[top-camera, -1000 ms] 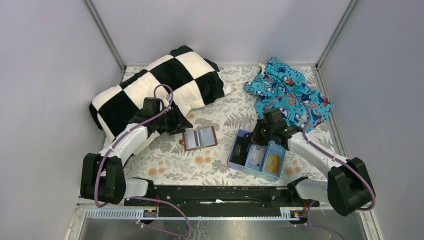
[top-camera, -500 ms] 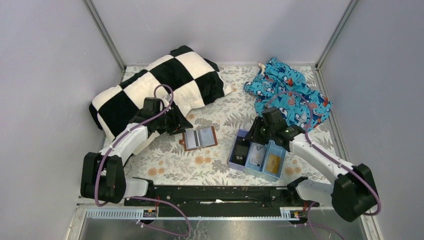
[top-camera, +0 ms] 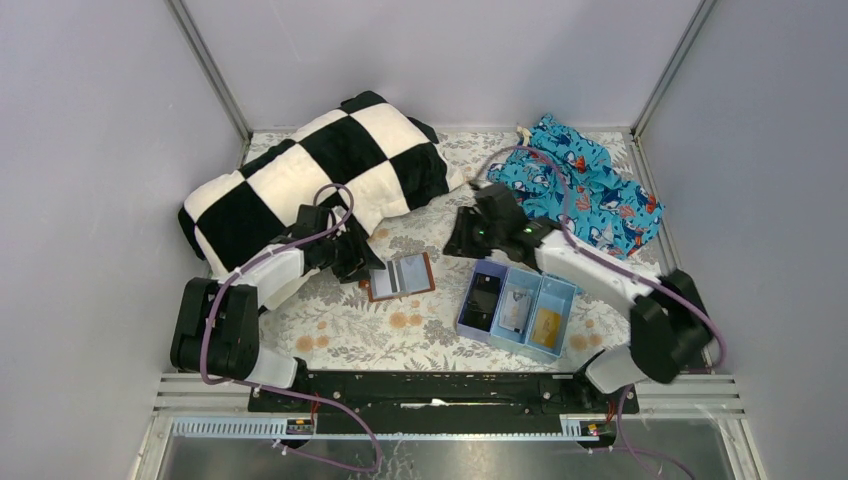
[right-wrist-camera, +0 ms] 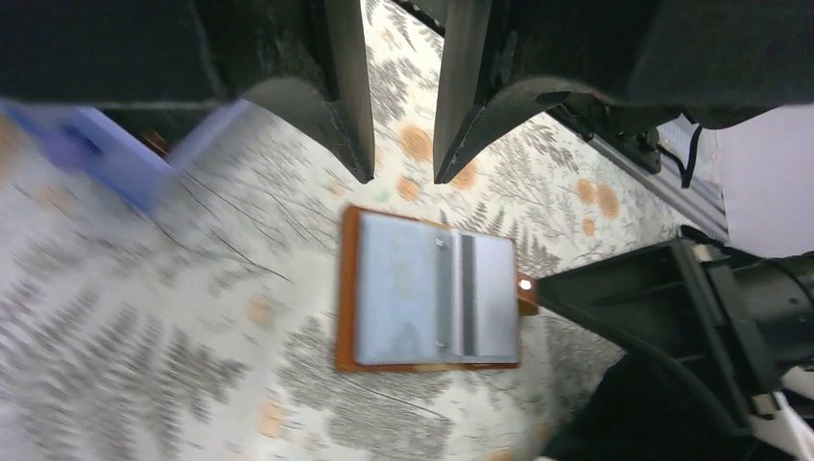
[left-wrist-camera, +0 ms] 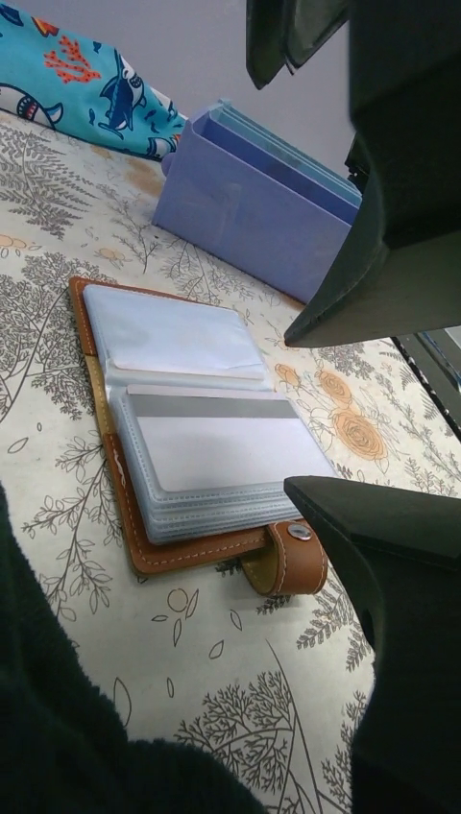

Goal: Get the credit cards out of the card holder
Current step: Remove the credit card from the card holder.

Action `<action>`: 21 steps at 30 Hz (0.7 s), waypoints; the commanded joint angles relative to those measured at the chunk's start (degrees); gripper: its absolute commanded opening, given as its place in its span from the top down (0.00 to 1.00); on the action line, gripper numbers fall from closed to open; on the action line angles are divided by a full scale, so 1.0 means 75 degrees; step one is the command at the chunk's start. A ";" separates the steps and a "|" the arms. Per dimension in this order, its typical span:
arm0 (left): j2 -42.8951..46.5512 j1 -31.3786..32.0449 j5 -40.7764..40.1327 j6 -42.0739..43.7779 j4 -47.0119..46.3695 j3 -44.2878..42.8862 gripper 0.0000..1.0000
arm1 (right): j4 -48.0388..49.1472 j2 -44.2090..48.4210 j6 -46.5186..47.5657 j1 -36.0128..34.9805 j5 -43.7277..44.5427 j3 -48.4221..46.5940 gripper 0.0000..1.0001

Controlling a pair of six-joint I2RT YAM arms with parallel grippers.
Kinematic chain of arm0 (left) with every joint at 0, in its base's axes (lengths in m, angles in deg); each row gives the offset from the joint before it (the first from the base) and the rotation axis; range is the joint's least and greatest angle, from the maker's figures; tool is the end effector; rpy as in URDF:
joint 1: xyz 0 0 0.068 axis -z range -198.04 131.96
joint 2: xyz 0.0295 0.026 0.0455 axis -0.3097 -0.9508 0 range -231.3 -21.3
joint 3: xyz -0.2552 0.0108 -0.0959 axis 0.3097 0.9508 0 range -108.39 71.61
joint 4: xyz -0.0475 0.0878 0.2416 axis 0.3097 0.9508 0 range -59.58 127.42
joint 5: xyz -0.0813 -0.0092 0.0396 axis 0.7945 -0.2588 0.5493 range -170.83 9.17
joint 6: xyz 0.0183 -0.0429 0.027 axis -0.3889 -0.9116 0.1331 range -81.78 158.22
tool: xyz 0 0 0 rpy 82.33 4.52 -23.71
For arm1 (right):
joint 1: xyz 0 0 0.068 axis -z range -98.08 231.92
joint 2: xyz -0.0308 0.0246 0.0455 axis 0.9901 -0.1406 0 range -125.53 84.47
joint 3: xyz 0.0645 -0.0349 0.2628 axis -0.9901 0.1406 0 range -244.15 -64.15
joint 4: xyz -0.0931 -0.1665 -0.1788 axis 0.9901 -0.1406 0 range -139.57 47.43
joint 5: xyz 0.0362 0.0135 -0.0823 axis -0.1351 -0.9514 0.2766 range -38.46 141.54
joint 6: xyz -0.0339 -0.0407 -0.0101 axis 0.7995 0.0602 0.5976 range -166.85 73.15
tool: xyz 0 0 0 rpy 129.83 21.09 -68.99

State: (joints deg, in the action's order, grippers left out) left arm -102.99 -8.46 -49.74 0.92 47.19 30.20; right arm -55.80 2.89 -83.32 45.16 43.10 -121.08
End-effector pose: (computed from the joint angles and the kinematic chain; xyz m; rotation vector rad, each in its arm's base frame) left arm 0.2576 -0.0622 0.1745 -0.4242 2.6318 -0.9907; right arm 0.2494 0.1928 0.2600 -0.0912 2.3637 0.8295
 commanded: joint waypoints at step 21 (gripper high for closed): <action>-0.0146 0.0017 -0.1084 -0.0273 -0.0206 0.0189 0.44 | 0.1224 -0.3647 0.0215 -0.0474 -0.0581 -0.1348 0.51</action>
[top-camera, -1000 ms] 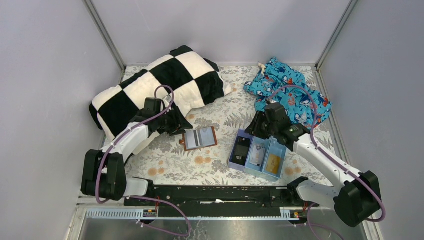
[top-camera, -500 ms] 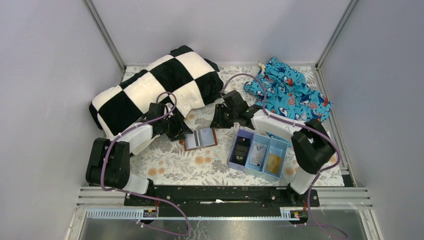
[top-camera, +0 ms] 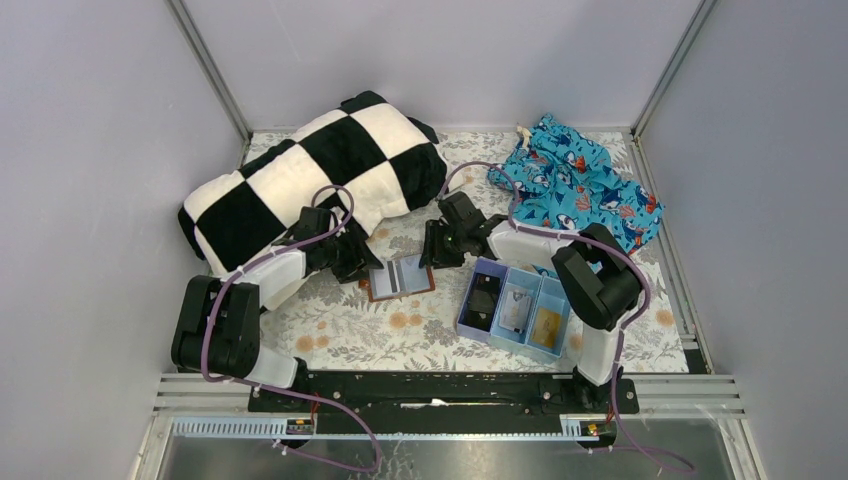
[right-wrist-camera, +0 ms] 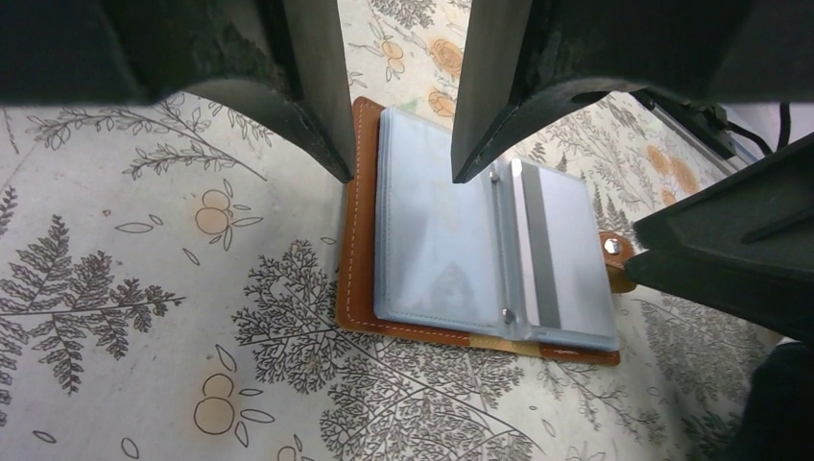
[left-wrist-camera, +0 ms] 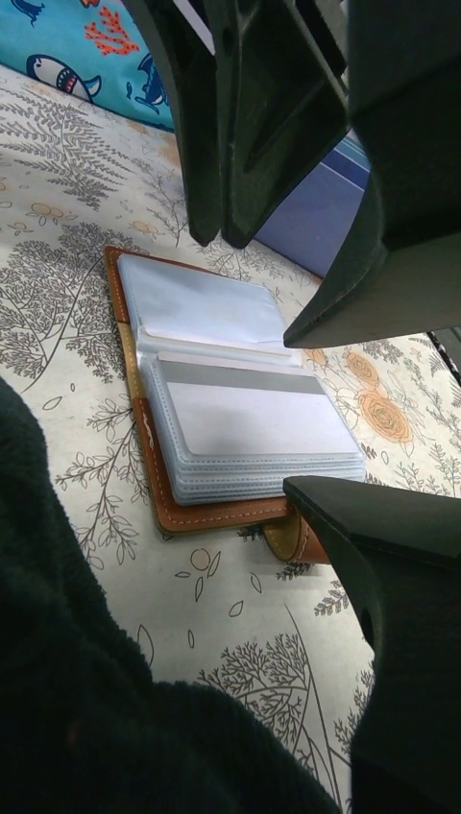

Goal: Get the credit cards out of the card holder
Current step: Remove the credit card from the card holder.

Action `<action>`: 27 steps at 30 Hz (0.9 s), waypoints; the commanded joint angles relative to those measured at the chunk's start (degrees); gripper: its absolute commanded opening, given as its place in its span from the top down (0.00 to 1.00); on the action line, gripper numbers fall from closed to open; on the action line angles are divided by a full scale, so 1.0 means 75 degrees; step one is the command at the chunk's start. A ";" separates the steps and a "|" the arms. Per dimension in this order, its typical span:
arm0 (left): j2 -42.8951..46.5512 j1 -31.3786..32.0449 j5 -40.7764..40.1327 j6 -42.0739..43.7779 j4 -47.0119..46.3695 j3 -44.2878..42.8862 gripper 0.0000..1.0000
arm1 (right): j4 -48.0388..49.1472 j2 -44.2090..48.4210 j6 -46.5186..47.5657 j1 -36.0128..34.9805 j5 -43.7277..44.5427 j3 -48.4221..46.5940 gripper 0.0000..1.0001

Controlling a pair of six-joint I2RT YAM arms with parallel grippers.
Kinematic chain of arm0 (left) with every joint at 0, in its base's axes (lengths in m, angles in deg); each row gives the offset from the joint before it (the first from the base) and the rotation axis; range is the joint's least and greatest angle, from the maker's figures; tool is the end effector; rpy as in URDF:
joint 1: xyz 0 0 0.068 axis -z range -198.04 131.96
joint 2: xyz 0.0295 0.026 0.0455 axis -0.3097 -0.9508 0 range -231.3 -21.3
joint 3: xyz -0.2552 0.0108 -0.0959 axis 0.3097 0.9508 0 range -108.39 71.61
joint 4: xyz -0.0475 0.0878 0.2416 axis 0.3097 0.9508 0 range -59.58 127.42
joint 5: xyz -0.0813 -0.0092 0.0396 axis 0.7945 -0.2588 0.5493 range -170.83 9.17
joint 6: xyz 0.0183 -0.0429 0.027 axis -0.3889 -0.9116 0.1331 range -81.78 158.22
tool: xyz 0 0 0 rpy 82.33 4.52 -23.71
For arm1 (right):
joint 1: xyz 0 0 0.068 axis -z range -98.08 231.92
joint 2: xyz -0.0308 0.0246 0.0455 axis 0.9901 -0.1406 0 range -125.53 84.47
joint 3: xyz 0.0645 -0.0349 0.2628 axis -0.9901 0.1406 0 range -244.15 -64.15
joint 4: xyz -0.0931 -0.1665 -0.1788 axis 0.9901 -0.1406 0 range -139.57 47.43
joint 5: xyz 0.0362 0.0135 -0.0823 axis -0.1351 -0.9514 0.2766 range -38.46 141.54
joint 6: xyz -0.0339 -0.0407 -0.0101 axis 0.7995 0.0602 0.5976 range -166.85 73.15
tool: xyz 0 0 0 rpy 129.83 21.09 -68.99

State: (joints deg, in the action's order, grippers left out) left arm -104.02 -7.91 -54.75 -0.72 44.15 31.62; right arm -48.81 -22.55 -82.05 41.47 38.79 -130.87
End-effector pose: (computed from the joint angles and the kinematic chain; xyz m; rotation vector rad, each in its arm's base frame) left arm 0.2588 -0.0622 0.1649 -0.4812 2.6190 -0.8922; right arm 0.2976 0.2640 0.1743 -0.2295 2.5357 0.8462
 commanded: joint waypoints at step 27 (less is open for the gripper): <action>-0.0148 0.0753 0.0986 -0.0075 -0.0211 -0.0624 0.45 | 0.0574 -0.0638 -0.0224 0.0020 -0.0362 -0.0040 0.51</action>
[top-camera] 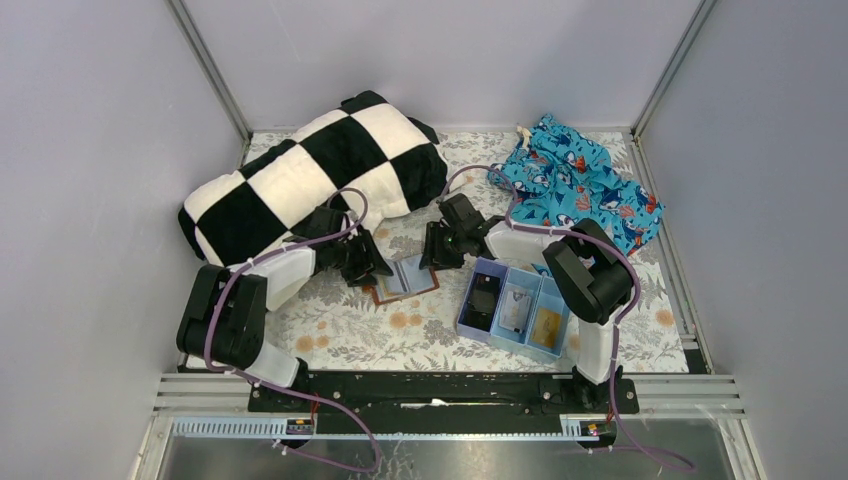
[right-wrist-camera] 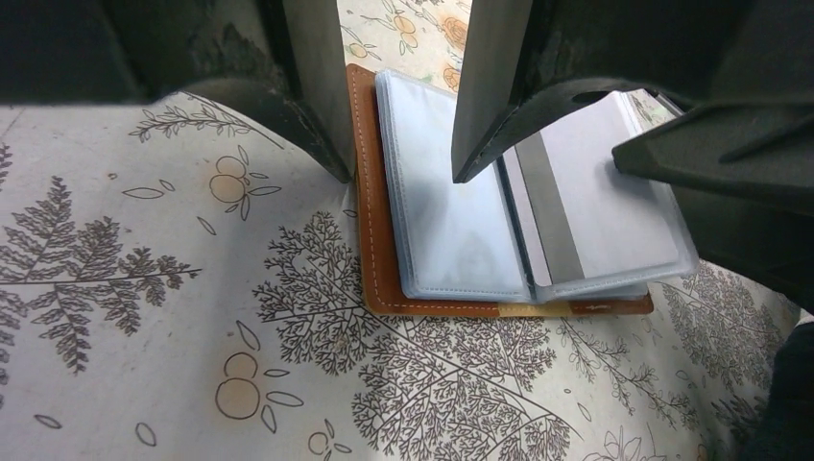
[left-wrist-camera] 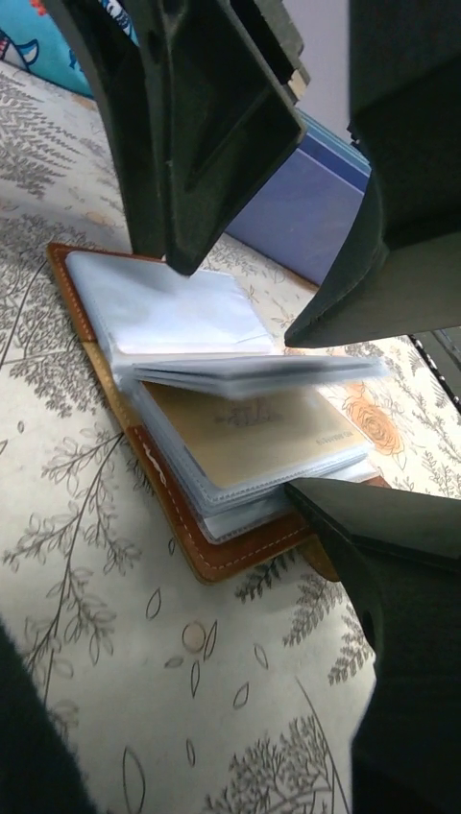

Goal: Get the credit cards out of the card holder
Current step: Remove the credit card from the card holder.

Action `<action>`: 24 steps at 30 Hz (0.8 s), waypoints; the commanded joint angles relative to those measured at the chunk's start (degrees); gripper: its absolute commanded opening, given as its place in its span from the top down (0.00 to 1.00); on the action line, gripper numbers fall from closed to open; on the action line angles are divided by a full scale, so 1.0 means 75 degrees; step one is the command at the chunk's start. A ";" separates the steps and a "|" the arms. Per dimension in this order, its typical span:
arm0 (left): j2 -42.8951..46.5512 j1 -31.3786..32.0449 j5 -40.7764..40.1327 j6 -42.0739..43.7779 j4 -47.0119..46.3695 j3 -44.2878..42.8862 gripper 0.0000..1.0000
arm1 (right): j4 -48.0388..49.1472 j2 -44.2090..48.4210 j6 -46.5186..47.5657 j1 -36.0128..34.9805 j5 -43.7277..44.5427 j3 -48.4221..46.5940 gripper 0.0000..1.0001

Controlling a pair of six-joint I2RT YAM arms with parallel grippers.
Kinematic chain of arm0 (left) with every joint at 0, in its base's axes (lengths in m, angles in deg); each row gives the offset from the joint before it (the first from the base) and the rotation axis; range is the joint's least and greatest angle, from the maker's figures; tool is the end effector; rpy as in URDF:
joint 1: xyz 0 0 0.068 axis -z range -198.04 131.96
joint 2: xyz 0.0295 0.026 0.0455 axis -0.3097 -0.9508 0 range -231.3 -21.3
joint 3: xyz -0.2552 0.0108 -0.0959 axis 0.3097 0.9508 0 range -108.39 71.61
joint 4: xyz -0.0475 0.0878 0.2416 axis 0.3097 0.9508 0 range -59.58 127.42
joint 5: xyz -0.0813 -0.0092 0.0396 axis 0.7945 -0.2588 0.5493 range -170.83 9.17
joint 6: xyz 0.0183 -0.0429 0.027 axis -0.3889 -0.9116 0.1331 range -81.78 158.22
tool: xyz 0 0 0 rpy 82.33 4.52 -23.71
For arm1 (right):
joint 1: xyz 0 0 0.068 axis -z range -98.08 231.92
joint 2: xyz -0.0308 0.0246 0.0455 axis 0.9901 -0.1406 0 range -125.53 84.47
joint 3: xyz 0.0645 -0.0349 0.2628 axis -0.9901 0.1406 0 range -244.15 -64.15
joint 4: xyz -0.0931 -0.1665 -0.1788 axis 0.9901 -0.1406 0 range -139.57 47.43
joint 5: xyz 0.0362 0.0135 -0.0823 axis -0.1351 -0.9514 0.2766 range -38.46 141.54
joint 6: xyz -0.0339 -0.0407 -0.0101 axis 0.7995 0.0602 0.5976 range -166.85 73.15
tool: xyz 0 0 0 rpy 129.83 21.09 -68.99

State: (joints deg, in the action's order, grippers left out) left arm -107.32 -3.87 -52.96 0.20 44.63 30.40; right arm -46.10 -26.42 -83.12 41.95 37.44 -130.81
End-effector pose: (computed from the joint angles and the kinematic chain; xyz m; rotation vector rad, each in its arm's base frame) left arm 0.2597 -0.0828 0.1564 -0.3785 2.6967 -0.9366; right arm 0.3044 0.2664 0.1519 -0.2058 2.5680 0.8640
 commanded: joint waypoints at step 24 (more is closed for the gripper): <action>0.0052 0.0425 0.0874 -0.0075 -0.0078 -0.0919 0.44 | -0.0324 0.1320 -0.0146 0.0260 0.0594 -0.0073 0.46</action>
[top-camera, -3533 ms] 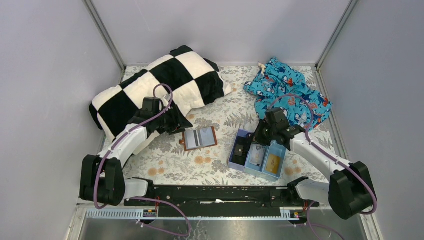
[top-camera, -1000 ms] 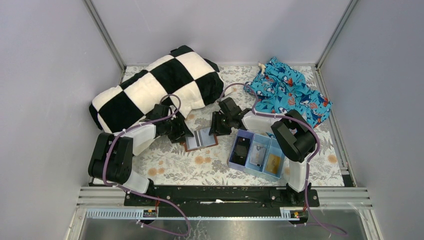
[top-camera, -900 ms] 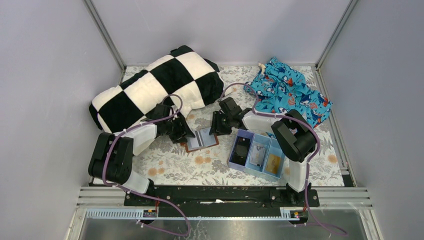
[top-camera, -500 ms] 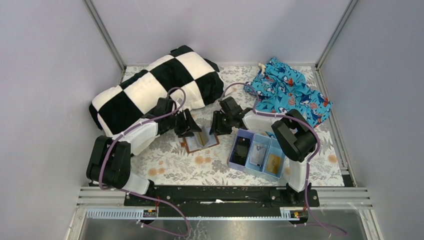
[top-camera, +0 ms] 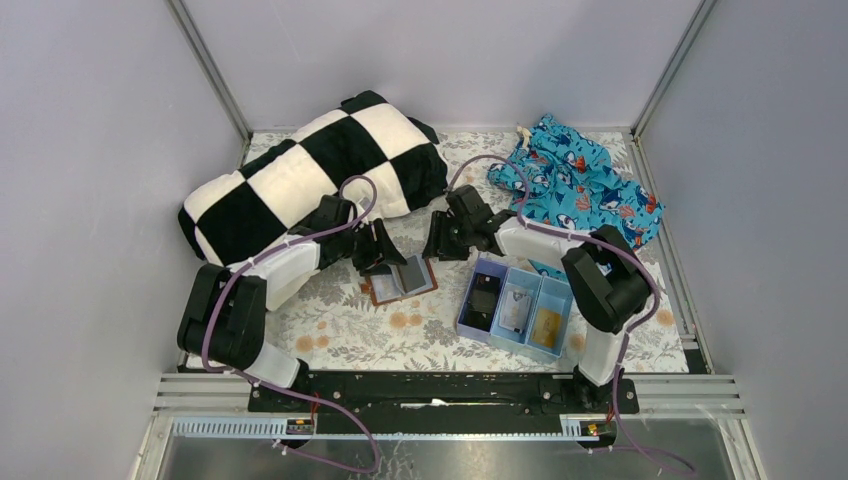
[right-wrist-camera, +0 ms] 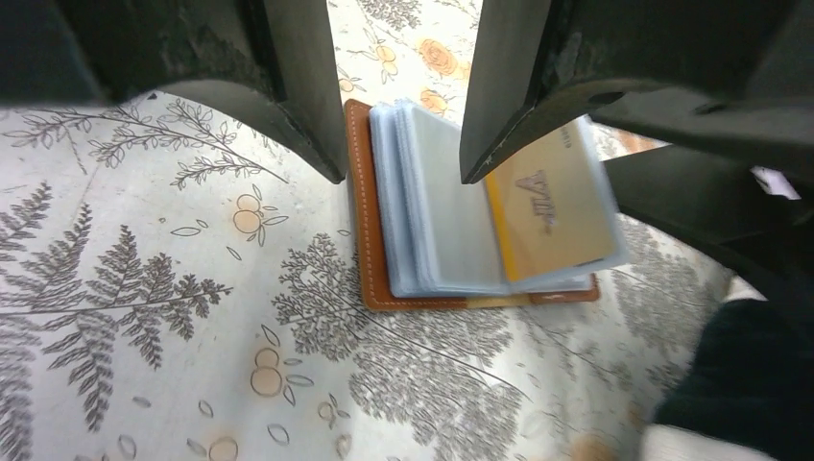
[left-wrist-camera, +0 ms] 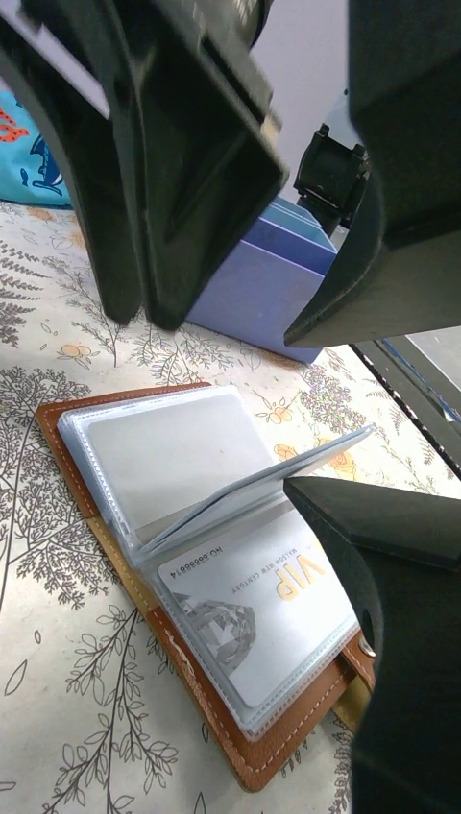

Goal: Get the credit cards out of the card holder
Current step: Remove the credit card from the card holder.

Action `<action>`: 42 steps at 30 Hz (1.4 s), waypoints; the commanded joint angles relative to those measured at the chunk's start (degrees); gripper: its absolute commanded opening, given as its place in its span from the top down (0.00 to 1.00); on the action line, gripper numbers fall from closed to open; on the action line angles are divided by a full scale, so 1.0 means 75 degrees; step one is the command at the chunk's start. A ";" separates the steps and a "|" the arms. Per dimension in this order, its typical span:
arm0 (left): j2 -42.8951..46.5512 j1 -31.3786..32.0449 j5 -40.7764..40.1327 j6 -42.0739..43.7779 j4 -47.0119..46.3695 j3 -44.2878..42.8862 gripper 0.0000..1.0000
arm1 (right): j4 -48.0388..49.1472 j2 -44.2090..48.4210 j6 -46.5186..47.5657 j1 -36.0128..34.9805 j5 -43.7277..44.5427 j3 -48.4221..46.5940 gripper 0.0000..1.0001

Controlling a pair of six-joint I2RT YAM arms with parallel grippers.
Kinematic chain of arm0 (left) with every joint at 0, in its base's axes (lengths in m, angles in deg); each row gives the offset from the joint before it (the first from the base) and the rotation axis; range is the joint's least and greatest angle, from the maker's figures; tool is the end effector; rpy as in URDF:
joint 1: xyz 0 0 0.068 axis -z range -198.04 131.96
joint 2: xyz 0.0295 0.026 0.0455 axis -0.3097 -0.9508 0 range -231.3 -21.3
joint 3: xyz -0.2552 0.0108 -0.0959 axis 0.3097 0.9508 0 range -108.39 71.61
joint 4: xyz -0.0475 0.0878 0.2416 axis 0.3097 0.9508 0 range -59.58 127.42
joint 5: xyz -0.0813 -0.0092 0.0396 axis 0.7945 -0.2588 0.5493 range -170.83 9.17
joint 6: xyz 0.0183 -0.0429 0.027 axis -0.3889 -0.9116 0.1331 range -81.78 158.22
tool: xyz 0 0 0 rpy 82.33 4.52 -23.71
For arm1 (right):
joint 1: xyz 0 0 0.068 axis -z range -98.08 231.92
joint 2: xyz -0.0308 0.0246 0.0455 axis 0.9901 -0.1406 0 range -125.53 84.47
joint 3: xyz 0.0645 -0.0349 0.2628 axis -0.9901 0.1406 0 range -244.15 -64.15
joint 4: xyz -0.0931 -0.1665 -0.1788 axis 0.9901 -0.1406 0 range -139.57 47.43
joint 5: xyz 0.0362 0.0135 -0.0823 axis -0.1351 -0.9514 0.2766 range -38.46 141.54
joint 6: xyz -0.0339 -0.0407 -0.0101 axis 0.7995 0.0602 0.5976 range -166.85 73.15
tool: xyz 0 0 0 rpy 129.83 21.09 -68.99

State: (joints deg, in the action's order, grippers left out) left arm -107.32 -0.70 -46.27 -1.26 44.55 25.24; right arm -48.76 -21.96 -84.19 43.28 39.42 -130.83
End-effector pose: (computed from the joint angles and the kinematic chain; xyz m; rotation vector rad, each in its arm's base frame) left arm 0.2704 -0.1056 0.1834 -0.2434 2.6445 -1.1341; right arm 0.3055 0.2537 0.1780 -0.1373 2.5299 0.8422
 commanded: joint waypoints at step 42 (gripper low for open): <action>0.0318 -0.0391 -0.1527 -0.0193 0.0218 0.0637 0.49 | 0.1151 -0.1253 -0.0599 -0.0621 -0.2136 -0.0836 0.70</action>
State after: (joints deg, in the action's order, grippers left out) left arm -104.54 -3.69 -57.04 -2.77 47.02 29.98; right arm -41.92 -30.20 -88.13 39.20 25.28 -134.63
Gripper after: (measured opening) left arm 0.516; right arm 0.298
